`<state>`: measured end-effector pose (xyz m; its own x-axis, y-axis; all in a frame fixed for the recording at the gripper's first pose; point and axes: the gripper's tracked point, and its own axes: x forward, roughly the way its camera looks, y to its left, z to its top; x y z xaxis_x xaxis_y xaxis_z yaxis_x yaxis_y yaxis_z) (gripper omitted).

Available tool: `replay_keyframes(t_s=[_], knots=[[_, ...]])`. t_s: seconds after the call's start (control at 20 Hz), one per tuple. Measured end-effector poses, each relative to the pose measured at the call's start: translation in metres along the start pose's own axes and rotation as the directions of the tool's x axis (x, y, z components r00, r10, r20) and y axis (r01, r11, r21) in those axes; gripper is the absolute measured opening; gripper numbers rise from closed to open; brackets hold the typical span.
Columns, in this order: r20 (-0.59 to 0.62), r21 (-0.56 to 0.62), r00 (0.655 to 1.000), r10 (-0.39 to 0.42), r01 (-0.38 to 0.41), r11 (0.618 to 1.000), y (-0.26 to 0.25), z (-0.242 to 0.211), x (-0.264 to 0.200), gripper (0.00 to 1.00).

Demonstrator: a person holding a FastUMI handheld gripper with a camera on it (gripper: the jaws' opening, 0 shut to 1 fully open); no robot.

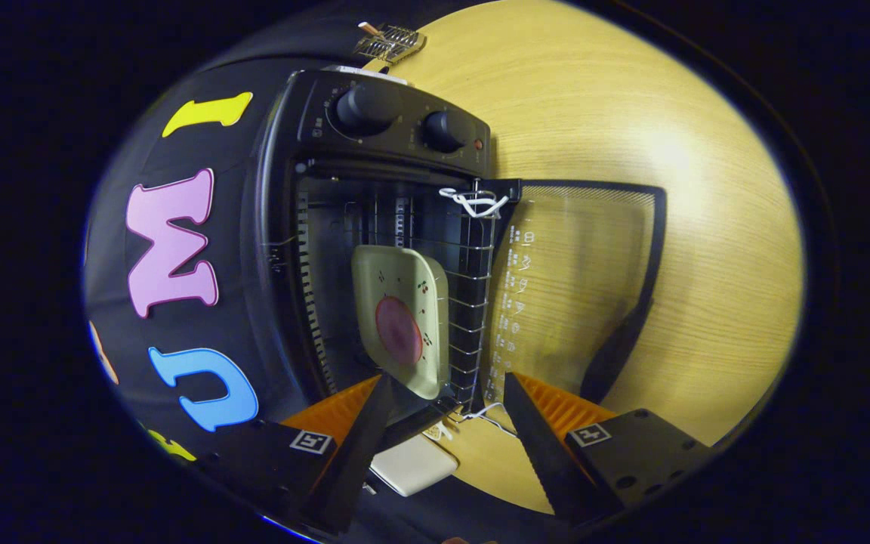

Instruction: Open the toaster oven, put the food inside, and close the toaster oven door.

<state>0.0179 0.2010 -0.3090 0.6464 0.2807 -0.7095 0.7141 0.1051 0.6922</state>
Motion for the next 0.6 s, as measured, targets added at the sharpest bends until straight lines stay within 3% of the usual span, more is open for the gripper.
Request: replay_keyframes(t_s=[0.15,0.25,0.35,0.45,0.6], knots=[[-0.054,-0.191,0.996,0.066,-0.076,0.979,0.007,-0.001,-0.033,0.98],[-0.025,-0.431,0.994,0.102,-0.103,0.897,0.004,0.008,-0.058,0.99],[-0.033,-0.585,0.995,0.098,-0.099,0.805,-0.009,0.005,-0.076,0.99],[-0.018,-0.728,0.997,0.070,-0.060,0.683,-0.031,0.004,-0.087,0.99],[0.050,-0.901,0.998,0.039,0.028,0.432,-0.056,0.006,-0.093,0.99]])
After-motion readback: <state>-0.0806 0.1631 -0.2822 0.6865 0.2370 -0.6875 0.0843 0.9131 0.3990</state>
